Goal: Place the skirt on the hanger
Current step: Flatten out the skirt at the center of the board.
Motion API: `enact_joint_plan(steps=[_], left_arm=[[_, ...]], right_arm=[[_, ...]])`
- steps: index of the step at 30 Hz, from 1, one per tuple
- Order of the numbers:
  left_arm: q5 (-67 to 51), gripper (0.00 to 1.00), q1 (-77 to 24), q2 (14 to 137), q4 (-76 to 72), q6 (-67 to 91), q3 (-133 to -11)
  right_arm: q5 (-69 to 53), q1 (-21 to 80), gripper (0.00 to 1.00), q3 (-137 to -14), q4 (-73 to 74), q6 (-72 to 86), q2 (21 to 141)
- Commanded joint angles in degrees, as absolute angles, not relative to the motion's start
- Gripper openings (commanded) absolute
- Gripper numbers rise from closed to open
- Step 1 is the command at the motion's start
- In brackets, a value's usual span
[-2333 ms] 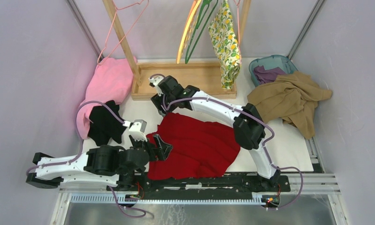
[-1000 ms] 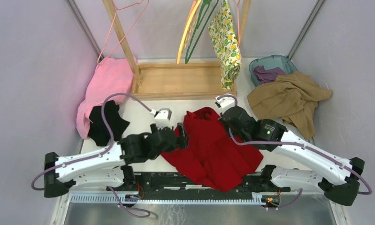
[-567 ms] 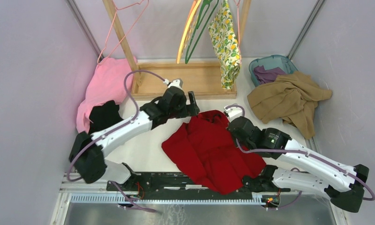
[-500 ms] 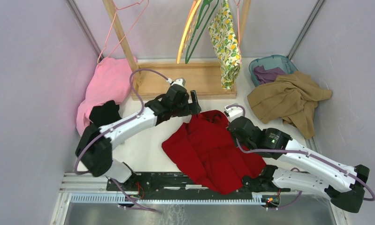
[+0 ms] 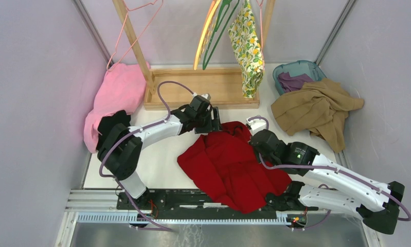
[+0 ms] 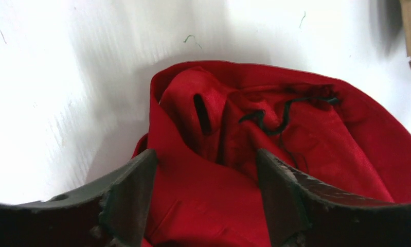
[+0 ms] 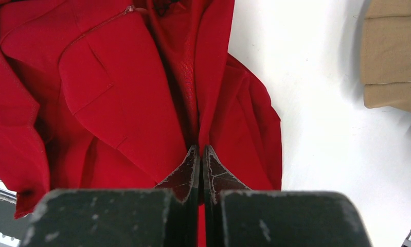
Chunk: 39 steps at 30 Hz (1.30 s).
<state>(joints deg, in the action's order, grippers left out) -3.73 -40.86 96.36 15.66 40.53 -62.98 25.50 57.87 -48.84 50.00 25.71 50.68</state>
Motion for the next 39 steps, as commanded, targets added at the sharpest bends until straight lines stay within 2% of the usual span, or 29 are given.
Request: enact_joint_plan(steps=[1,5,6,12,15,18,23,28,31,33,39], left_arm=[[-6.48,0.62,-40.86,92.75,12.43,38.89,-61.25],[-7.83,0.14,-41.32,93.55,12.44,38.57,-60.69],[-7.90,0.05,-41.48,93.66,12.54,38.40,-60.54],[-1.89,0.03,-41.53,87.77,16.29,37.19,-60.10],[0.99,0.03,-39.73,85.33,21.28,35.21,-66.02],[2.69,0.03,-36.99,84.69,25.06,32.92,-74.29],[6.20,0.03,-34.34,83.45,30.56,28.69,-90.45],[11.49,0.03,-34.20,77.99,34.51,26.20,-100.10],[11.83,0.03,-34.19,72.13,35.24,27.59,-96.26],[11.34,0.03,-34.19,67.35,34.78,30.25,-89.82],[9.04,0.03,-34.33,54.00,29.07,37.47,-61.02]], right_arm=[[25.43,57.91,0.01,-48.85,47.83,26.37,50.10],[25.40,57.98,0.01,-48.96,47.94,26.32,50.01],[25.41,57.94,0.01,-49.01,48.07,26.36,49.97],[26.45,57.95,0.01,-49.67,47.48,26.29,49.87],[29.34,57.84,0.01,-53.45,46.32,24.51,53.53],[31.37,56.53,0.01,-60.30,43.59,20.72,60.29],[27.15,51.29,0.01,-74.84,38.57,15.32,69.23],[26.82,50.36,0.01,-90.89,40.64,11.96,72.46],[24.44,50.36,0.01,-94.46,42.51,11.56,71.25],[22.25,50.35,0.01,-91.79,42.95,12.83,69.10],[15.69,50.45,0.01,-71.24,38.28,19.31,62.71]])
